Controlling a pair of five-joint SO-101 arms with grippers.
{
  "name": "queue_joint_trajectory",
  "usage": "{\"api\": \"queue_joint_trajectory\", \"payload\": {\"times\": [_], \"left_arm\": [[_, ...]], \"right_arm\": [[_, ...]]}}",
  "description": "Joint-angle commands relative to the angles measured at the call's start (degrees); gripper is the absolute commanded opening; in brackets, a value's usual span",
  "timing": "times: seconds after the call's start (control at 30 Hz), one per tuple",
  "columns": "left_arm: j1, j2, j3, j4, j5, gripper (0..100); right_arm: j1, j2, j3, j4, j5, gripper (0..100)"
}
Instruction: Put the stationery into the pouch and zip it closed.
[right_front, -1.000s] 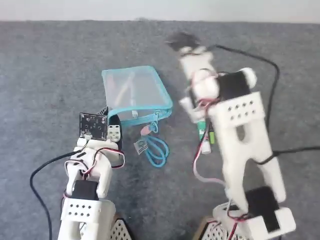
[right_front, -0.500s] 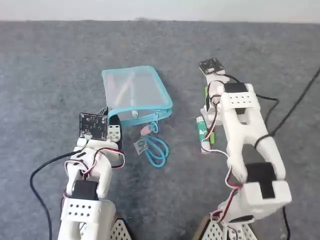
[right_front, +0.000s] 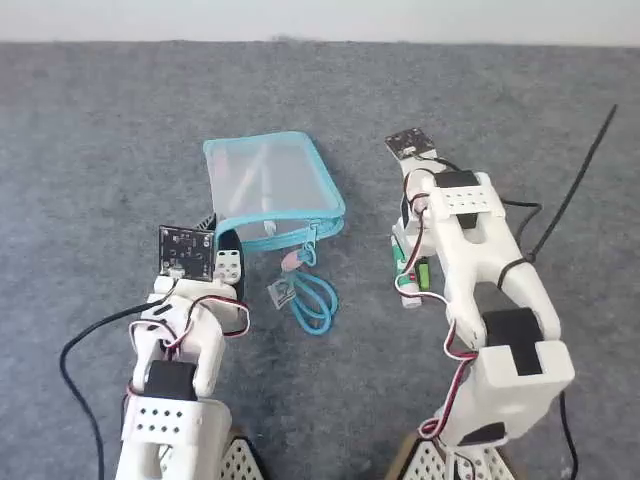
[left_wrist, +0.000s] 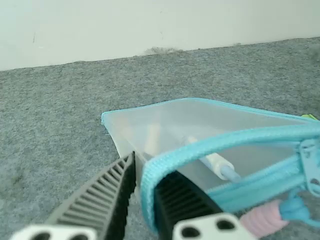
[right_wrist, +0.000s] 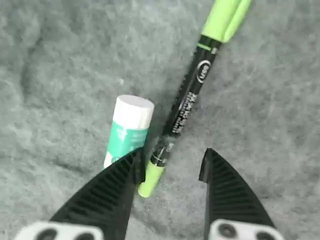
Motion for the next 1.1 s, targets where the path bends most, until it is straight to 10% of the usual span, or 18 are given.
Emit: {"api": "queue_joint_trajectory", "payload": {"times": [0.0,0.6,0.87,1.07], "left_arm": [[0.79,0.44,-1.1,0.26,-0.53,1],[0.7,0.44,-1.01,0.26,-0.53,1],[0.7,0.44,-1.01,0.09,-0.53,1],[0.7,0.44,-1.01,0.0,-0.53,1]], "right_arm": [[0.4,0.13,0.44,-0.84,-0.62,17.3],[3.74,2.77,-0.97,6.9,-0.09,0.8],[7.78,-23.34,-4.66,23.69,1.14,0.7],[-5.32,-48.66,-4.57,37.05,7.47,0.7]]}}
